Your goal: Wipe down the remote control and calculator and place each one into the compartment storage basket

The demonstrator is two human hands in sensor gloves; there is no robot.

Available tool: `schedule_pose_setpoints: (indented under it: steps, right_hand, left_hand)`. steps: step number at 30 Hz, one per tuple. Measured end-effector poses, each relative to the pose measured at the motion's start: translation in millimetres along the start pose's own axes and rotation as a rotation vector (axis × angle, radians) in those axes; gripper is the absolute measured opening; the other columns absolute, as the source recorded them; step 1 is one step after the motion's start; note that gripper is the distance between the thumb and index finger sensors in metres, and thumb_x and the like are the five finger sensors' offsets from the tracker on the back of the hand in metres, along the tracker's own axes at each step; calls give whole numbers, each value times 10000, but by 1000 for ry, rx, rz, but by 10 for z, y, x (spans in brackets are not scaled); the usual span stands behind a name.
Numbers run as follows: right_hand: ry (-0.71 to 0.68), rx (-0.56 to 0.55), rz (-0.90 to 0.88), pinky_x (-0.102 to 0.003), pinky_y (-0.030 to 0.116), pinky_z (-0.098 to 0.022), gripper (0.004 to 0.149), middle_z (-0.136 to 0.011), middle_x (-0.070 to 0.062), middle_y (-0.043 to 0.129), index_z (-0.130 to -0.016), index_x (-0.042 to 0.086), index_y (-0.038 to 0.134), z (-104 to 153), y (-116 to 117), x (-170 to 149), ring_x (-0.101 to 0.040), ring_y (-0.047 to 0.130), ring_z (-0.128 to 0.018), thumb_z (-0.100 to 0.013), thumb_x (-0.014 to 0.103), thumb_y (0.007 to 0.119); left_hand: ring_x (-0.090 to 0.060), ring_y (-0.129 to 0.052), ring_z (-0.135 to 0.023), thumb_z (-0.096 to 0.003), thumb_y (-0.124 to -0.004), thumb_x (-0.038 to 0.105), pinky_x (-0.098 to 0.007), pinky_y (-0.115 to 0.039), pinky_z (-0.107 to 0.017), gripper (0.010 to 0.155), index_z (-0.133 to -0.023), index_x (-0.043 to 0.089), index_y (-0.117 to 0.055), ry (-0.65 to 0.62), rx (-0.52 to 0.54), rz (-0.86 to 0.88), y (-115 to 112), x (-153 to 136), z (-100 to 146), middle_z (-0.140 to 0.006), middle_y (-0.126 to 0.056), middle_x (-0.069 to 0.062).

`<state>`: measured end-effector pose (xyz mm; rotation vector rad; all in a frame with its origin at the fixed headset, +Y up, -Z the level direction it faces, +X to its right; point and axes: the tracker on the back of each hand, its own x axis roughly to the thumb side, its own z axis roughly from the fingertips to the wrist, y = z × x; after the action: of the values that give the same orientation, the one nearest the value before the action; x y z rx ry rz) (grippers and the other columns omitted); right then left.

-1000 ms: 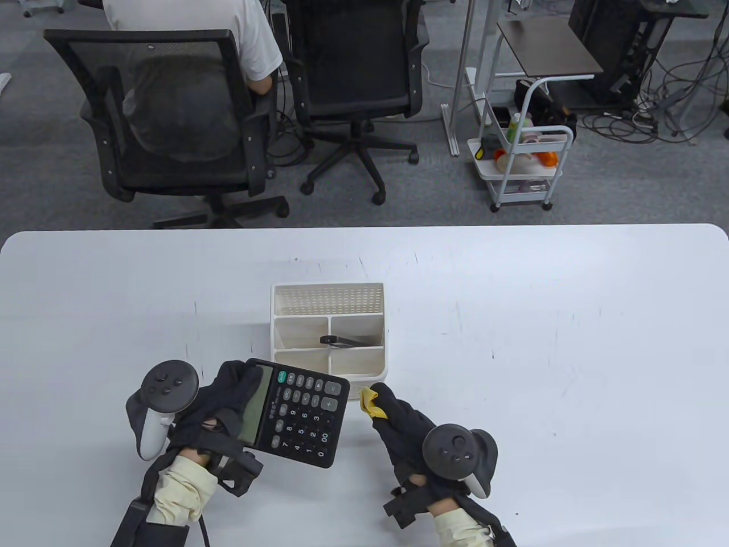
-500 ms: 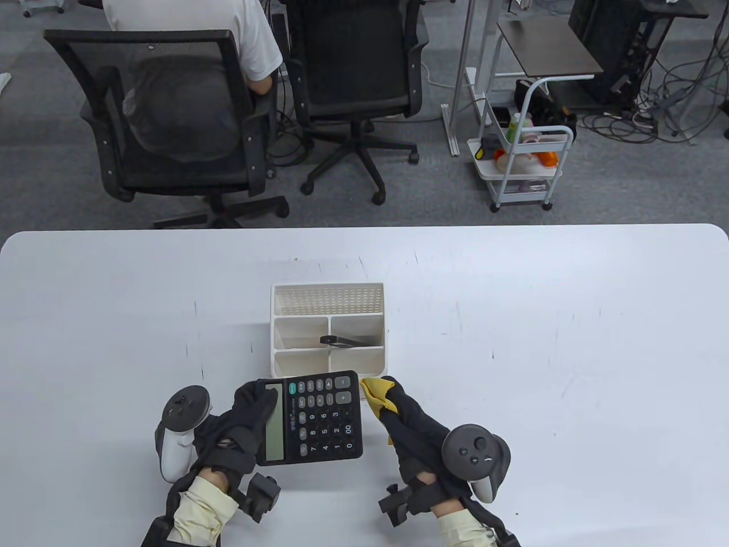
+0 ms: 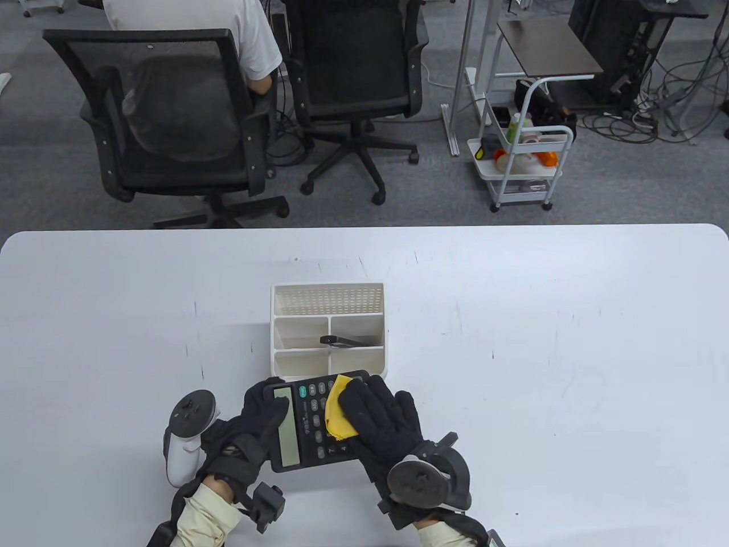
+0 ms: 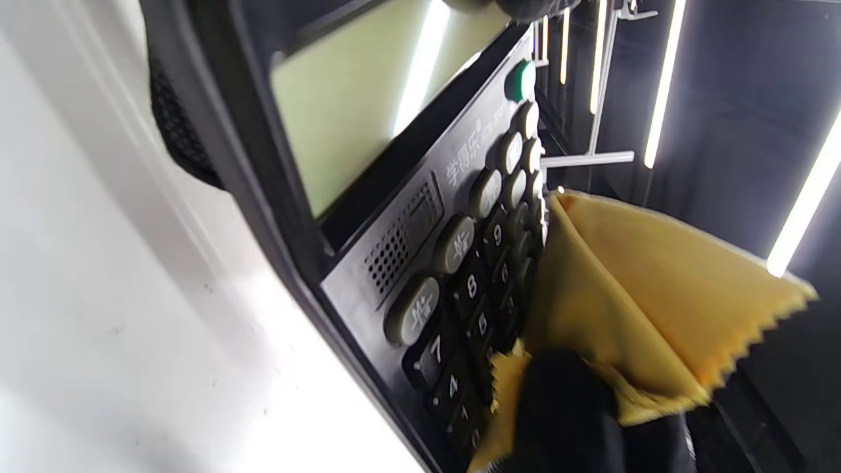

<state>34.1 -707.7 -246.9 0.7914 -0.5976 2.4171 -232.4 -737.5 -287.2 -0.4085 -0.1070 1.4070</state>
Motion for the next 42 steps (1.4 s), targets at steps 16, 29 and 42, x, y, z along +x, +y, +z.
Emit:
schedule_pose_setpoints:
  steps: [16,29,42]
  right_hand:
    - [-180,115,167,-753,383,-633,523,-1159,-128,608,-1085,142,617,57,87,164,-401,463,-1053,-587,282,690]
    - [-237,160,323,-764,303,-636,645,-1204,-168,446,-1143,128,435,7,241,329,-428,356,-1075,-587,329,690]
    - [-330,129,309,-759,317,-638,594,-1197,-161,466,-1134,168,456,56,246,377,-418,388,-1074,-595,340,638]
  left_hand:
    - [-366,-969,-795,-613,-633,377,-456,-932,-527,649,-1071,118,-253,-47,68,124,88,5,112,-1036,-618,-137]
    - [-382,-966,-797,-623,-553,368,-449,-930,-527,612,-1072,122,-218,-71,61,145,31,-15,124,-1033,-650,-182]
    - [-388,-957,-805,-624,-544,390,-439,-929,-531,638,-1072,99,-196,-122,76,152,45,-2,180,-1046,-611,-192]
